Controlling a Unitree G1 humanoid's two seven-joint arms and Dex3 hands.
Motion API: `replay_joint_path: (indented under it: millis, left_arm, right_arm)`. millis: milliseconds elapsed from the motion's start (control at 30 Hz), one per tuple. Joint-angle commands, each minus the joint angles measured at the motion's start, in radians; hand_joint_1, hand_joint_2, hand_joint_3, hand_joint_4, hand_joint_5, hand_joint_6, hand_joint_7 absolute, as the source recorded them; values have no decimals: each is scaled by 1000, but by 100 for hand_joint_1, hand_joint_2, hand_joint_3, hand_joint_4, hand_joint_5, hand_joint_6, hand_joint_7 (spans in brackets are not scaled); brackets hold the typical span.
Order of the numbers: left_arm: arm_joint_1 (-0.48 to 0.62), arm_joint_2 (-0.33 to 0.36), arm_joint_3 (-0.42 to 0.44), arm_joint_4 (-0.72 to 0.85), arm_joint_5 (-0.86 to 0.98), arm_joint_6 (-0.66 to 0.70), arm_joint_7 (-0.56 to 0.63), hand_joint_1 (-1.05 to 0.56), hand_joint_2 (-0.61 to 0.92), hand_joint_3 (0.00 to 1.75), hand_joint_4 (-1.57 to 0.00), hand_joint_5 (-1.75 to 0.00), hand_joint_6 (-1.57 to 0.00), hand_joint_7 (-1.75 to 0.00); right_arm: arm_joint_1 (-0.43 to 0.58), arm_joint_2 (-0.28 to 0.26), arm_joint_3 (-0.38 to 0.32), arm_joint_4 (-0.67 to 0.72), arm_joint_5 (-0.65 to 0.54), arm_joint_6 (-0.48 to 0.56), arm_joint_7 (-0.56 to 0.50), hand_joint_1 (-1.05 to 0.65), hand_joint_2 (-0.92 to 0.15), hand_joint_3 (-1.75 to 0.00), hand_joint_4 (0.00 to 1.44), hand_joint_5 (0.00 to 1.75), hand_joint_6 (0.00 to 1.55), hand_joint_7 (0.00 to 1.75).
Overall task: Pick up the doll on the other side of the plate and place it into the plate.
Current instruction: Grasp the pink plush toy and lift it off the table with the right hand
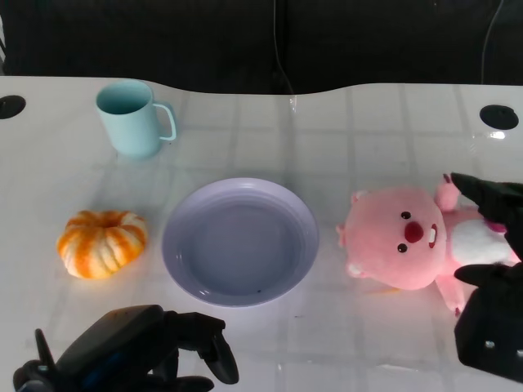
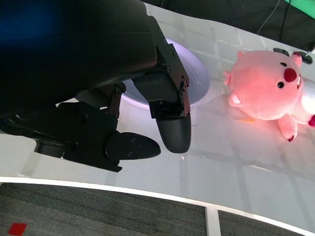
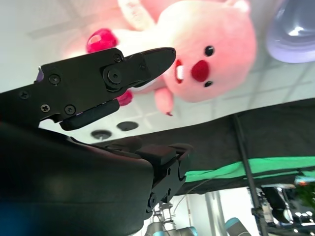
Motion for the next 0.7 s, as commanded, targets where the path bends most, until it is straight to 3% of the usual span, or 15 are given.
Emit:
replay_joint_path:
  millis: [33, 333, 700]
  left_arm:
    - [2, 5, 2, -8, 5, -5, 11, -16, 92, 32, -69, -155, -79, -84]
    - [14, 7, -3, -27, 37, -10, 16, -16, 92, 30, -69, -156, -79, -85]
    - [50, 12, 1, -85, 36, 14, -2, -18, 92, 32, -66, -152, -77, -86]
  right_arm:
    - [-42, -21, 28, 42, -52, 47, 26, -63, -87, 0, 0, 42, 22, 0]
    - [-175, -26, 121, 257, -111, 103, 51, -65, -90, -1, 0, 37, 23, 1]
    - [-285, 1, 193, 573, -47, 67, -19, -70, -91, 0, 8, 30, 27, 1]
